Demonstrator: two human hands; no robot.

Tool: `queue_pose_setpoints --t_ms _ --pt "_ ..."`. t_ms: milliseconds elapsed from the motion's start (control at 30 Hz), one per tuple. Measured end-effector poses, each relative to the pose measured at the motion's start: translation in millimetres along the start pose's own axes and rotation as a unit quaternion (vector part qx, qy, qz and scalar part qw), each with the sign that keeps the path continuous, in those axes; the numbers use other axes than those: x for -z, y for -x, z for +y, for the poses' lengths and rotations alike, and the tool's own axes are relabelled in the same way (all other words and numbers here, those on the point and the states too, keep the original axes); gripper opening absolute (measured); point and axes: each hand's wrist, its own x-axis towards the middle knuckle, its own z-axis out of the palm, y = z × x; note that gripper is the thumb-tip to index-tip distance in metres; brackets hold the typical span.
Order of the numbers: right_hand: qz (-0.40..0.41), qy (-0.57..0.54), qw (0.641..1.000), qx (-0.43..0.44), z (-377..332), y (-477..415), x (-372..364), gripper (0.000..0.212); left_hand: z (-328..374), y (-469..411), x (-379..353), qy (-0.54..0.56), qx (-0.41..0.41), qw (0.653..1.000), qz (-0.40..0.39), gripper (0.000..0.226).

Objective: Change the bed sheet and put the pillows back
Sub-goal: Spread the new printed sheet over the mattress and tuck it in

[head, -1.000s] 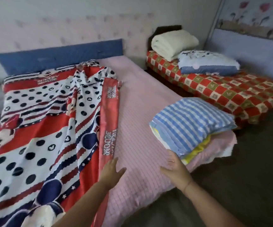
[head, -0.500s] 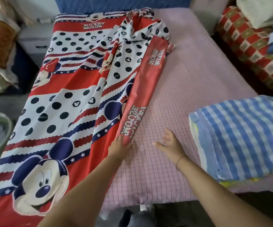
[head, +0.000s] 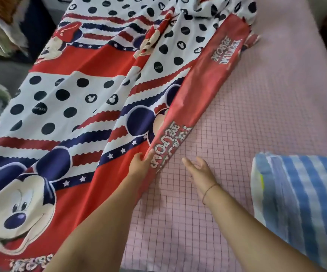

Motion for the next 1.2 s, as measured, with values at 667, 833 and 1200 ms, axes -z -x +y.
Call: queue_pose_setpoints --t_ms 667,833,1200 --pt "0.067 0.037 0.995 -0.056 12.9 -53.4 40.6 0.091 -30.2 134.8 -82.4 0.135 -0.108 0.985 -0.003 0.054" --pt "0.060 -0.028 0.995 -0.070 31.5 -41.5 71.2 0.064 -39.0 176.5 -104.5 0.184 -0.114 0.975 0.041 0.052" --pt "0.064 -0.087 0.991 -0.085 107.7 14.2 124.8 0.062 -59.7 155.8 -133.7 0.589 0.298 0.744 -0.103 0.097"
